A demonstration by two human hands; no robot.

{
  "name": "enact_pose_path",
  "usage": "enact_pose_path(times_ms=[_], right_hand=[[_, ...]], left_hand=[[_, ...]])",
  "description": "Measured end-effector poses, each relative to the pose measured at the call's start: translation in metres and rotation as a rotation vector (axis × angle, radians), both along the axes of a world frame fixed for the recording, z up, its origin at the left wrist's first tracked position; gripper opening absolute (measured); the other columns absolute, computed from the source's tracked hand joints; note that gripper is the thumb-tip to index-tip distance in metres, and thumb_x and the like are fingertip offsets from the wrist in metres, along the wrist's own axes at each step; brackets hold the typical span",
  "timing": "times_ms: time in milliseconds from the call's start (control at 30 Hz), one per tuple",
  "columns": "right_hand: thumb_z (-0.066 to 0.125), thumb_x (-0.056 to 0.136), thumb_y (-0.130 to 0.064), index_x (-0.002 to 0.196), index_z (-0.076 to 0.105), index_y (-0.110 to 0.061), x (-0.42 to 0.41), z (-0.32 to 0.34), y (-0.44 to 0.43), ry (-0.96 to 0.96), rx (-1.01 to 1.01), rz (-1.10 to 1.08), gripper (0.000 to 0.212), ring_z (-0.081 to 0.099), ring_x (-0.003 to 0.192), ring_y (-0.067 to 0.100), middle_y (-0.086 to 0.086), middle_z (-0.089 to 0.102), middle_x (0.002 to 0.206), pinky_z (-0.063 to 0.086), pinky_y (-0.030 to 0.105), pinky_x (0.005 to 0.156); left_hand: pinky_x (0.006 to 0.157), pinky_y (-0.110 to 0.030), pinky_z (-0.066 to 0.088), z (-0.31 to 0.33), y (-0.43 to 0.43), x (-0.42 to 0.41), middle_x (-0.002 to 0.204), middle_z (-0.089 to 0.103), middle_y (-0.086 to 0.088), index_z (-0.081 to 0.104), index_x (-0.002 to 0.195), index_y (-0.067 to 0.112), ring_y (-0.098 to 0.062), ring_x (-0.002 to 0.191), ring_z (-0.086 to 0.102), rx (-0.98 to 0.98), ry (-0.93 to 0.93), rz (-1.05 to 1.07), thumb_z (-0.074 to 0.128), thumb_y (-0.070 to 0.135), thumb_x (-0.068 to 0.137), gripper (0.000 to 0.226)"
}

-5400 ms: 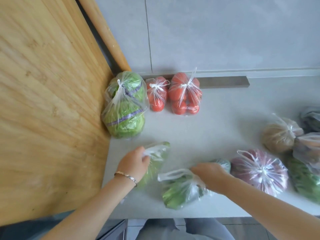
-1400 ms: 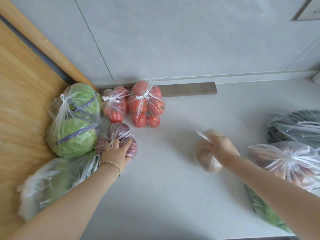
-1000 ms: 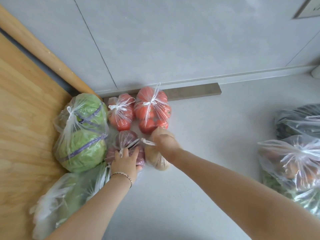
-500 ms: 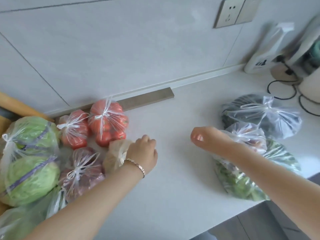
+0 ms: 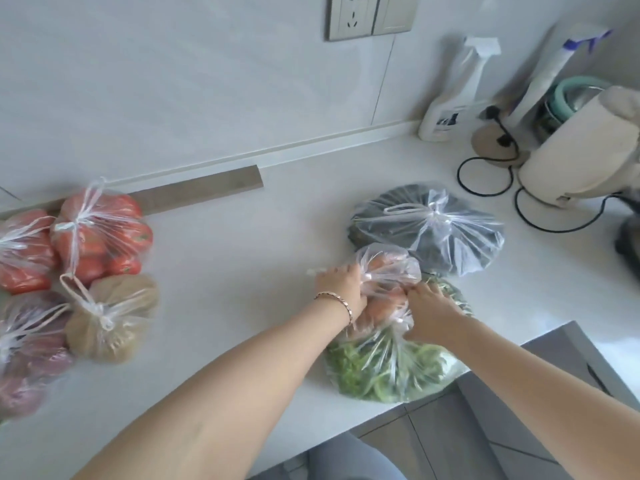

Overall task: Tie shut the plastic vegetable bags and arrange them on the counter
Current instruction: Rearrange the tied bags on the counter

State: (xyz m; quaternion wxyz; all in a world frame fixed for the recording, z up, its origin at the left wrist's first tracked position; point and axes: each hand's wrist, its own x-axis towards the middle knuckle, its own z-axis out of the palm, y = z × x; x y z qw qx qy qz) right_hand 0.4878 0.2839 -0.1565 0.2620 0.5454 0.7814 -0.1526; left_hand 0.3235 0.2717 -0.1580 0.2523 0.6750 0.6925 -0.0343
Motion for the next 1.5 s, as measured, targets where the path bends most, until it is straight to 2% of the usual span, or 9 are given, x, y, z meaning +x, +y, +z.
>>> enact_pose_path(times_ms=[367,500,733,833,1000,1200,1300,1367,1500], right_hand=[[0.051,0.083,-0.027,0.098,0.065,-0.020,-0.008,-0.008,-0.005,0.056,0.053,0.317,0.021,0.043,0.117,0.019,-0.001,0.055,0.115,0.028,0.037,0.107],[0.042,0.083,-0.020,0.052,0.046,-0.020,-0.032,0.006,-0.010,0.130,0.081,0.225,0.031,0.056,0.063,0.015,-0.005,0.050,0.056,0.043,0.020,0.063],[0.047,0.078,-0.016,0.063,0.045,-0.026,-0.127,0.019,-0.038,0.208,0.007,0.177,0.018,0.058,0.070,0.014,-0.010,0.052,0.066,0.043,0.022,0.055],[0.044,0.081,-0.015,0.076,0.050,-0.023,-0.169,0.023,-0.053,0.236,-0.001,0.183,0.011,0.055,0.065,0.011,-0.009,0.053,0.070,0.040,0.020,0.049],[0.044,0.084,-0.021,0.081,0.051,-0.020,-0.232,0.027,-0.077,0.278,0.002,0.207,0.007,0.056,0.068,0.016,-0.005,0.054,0.071,0.042,0.023,0.053],[0.043,0.087,-0.025,0.069,0.045,-0.020,-0.271,0.029,-0.082,0.336,0.010,0.098,0.019,0.054,0.064,0.016,-0.004,0.052,0.067,0.040,0.024,0.053],[0.041,0.090,-0.027,0.063,0.045,-0.018,-0.283,0.025,-0.080,0.376,0.011,-0.011,0.028,0.044,0.049,0.012,-0.003,0.049,0.058,0.032,0.021,0.044],[0.042,0.089,-0.022,0.059,0.044,-0.014,-0.290,0.025,-0.078,0.410,-0.007,-0.104,0.030,0.033,0.042,0.012,-0.004,0.040,0.051,0.024,0.021,0.041],[0.047,0.078,-0.009,0.058,0.043,-0.012,-0.292,0.031,-0.073,0.526,-0.010,-0.274,0.021,0.035,0.046,0.015,-0.001,0.040,0.053,0.026,0.021,0.045]], left_hand=[[0.070,-0.031,0.041,0.049,-0.014,-0.026,0.101,0.064,-0.015,0.059,0.089,0.010,-0.035,0.093,0.057,0.053,-0.198,0.210,0.043,0.005,0.081,0.019],[0.060,-0.026,0.029,0.053,-0.055,-0.071,0.058,0.043,0.003,0.033,0.053,0.019,-0.026,0.070,0.042,0.109,-0.243,0.328,0.043,-0.001,0.077,0.033],[0.065,-0.026,0.031,0.042,-0.168,-0.187,0.063,0.041,0.000,0.036,0.053,0.024,-0.018,0.071,0.041,0.157,-0.313,0.651,0.036,-0.014,0.068,0.041],[0.068,-0.038,0.043,0.040,-0.210,-0.227,0.071,0.058,-0.019,0.053,0.058,0.008,-0.030,0.078,0.056,0.159,-0.288,0.665,0.037,-0.017,0.067,0.031],[0.059,-0.035,0.037,0.019,-0.272,-0.287,0.057,0.039,0.004,0.028,0.045,0.022,-0.024,0.062,0.046,0.142,-0.132,0.613,0.043,-0.017,0.061,0.044],[0.037,-0.014,0.033,-0.007,-0.330,-0.341,0.046,0.045,0.004,0.044,0.037,0.017,-0.020,0.058,0.050,-0.147,0.055,0.430,0.060,0.003,0.030,0.023],[0.041,-0.017,0.031,-0.006,-0.335,-0.346,0.061,0.048,0.006,0.047,0.050,0.020,-0.016,0.065,0.055,-0.245,0.155,0.261,0.074,-0.002,0.038,0.037],[0.054,-0.016,0.032,0.002,-0.323,-0.350,0.082,0.041,0.004,0.045,0.069,0.022,-0.016,0.079,0.045,-0.311,0.114,0.251,0.056,-0.001,0.071,0.026],[0.080,-0.025,0.048,0.033,-0.259,-0.346,0.107,0.051,0.005,0.053,0.109,0.023,-0.012,0.092,0.053,-0.404,-0.123,0.311,0.049,0.007,0.080,0.034]])
